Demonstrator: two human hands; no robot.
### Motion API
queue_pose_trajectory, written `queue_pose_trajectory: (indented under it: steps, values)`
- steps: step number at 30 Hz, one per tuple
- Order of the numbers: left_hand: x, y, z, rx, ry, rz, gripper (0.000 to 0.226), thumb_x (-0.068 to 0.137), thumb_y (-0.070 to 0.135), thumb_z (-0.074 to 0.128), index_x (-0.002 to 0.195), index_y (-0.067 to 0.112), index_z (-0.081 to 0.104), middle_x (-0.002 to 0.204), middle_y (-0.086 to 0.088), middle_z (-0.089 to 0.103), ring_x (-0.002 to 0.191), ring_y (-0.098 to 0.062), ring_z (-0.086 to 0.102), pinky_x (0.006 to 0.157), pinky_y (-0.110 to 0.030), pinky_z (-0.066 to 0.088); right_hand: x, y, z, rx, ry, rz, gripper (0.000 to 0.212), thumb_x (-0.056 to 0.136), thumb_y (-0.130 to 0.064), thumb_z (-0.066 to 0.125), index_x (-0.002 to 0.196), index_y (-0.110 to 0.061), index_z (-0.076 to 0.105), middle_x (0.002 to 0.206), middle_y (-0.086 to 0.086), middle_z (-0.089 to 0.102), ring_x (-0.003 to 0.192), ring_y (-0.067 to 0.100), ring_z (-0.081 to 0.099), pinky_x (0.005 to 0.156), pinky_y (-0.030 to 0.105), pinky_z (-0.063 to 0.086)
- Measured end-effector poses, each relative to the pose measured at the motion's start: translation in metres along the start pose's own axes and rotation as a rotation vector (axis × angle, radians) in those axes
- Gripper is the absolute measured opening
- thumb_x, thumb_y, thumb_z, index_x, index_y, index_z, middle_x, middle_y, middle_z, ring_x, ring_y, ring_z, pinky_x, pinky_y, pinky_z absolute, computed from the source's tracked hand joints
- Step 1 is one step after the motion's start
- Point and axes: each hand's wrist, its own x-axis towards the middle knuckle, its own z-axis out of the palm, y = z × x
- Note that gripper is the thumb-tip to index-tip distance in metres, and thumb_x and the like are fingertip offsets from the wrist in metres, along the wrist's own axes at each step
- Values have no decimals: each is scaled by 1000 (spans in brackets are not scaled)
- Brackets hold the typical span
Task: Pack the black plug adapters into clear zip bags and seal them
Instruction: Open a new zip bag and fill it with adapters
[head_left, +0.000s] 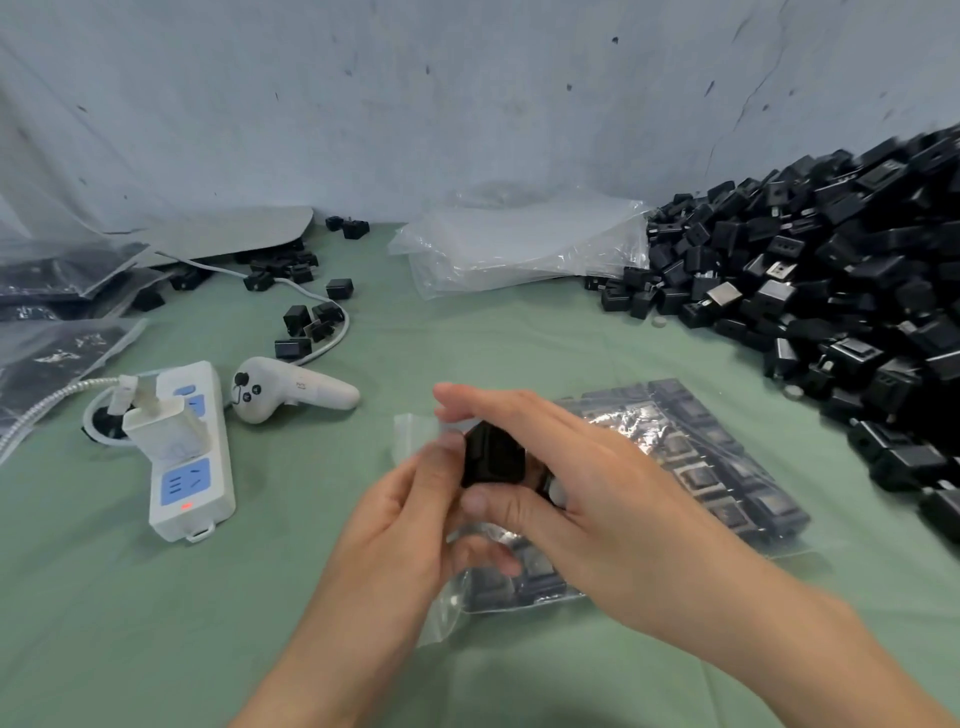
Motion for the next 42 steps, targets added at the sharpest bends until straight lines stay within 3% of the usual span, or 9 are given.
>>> queue_pose_trajectory:
  steps: [5,10,15,20,23,30,34,37,42]
  values:
    - [2,6,-10,-117,-12,35,44,79,49,71,107,15,74,104,-14,73,76,-16,64,53,-27,51,1,1,-3,48,23,24,54,92,-57,54,142,-56,33,127,-44,47,81,-9,55,73,7,39]
    - [0,7,-11,-176,27,61,29,71,37,71,95,21,76,83,-11,70,64,-18,63,49,-28,51,0,2,-4,115,85,51,47,94,-56,53,139,-44,49,81,-50,51,64,-4,55,63,1,37]
    - [0,7,-11,-153,53,74,28,71,38,70,94,22,76,88,-12,72,64,-20,63,51,-28,52,1,4,-3,189,122,95,32,101,-43,53,132,-42,58,98,-26,63,71,10,60,64,11,40]
    - [0,6,-12,-168,64,71,27,70,38,71,93,24,76,88,-12,72,63,-21,63,52,-28,52,0,5,-2,236,204,176,18,96,-34,64,109,-47,65,86,-32,67,54,15,57,52,12,41]
    - [-2,7,-11,-79,69,107,31,71,43,73,97,27,74,92,-11,73,65,-21,64,54,-29,52,0,7,-1,192,229,188,3,95,-35,66,93,-36,68,61,-30,57,44,9,44,45,10,31]
    - [-8,9,-15,221,36,180,37,75,39,76,110,35,67,103,-1,74,73,-14,67,62,-22,55,-1,6,-1,162,234,208,9,93,-41,64,85,-37,64,64,-33,56,44,6,43,45,8,31]
    - [-3,10,-43,399,311,122,34,74,45,73,104,30,67,90,7,75,71,-8,68,59,-18,55,-1,15,-13,143,309,270,14,91,-51,57,94,-42,68,84,-25,64,47,16,50,45,14,33]
    - [-2,5,-73,650,459,-8,16,83,37,71,98,36,67,83,10,71,64,1,64,60,-23,51,-2,28,-25,118,408,345,11,94,-40,58,95,-41,69,83,-22,63,54,30,52,47,27,38]
    - [-7,-10,-74,702,237,-145,15,85,30,73,92,43,73,84,15,68,62,-2,62,73,-30,52,-4,43,-31,58,464,412,16,95,-29,56,95,-40,68,76,-22,60,52,21,51,52,30,41]
